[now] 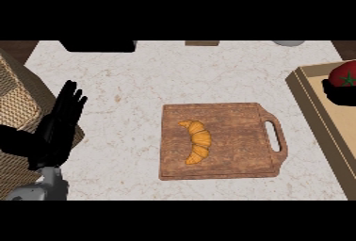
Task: Pick the tomato from the cutting board and place it in the cardboard box
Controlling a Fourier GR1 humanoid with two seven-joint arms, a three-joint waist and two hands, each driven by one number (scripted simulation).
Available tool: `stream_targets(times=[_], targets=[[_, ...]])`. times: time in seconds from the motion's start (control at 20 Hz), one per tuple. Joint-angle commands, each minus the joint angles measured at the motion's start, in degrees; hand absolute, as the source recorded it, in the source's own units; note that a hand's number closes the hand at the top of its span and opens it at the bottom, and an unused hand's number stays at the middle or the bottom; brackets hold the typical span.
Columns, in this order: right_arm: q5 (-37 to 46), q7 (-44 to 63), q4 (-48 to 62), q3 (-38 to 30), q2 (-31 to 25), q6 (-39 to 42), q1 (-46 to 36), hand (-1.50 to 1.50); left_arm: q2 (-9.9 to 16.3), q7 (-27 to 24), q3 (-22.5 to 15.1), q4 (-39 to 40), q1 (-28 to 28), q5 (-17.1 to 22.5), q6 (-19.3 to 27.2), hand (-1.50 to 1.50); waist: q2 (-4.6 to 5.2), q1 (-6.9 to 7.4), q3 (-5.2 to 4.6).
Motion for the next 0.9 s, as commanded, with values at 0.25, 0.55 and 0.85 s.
stream_targets(times=[0.25, 0.55, 0.85], targets=[[0.16, -12.92, 23.64, -4.2, -8.04, -8.22, -2.09, 1.5, -0.12, 1.23, 1.01, 2.65, -4.23, -0.33, 1.31, 0.0, 0.12, 0.08, -0.01], [5.14, -10.49, 33.92, 0.16, -12.85, 5.79, 0.08, -1.5, 0.46, 0.18, 0.51, 1.5, -1.51, 0.27, -0.8, 0.0, 0.31, 0.87, -0.06], [-0.24, -22.65, 48.83, -5.72, -12.91, -8.57, -4.98, -1.5, 1.15, 0.32, 1.78, 0.17, -0.78, 1.21, -1.39, 0.0, 0.11, 0.52, 0.02]])
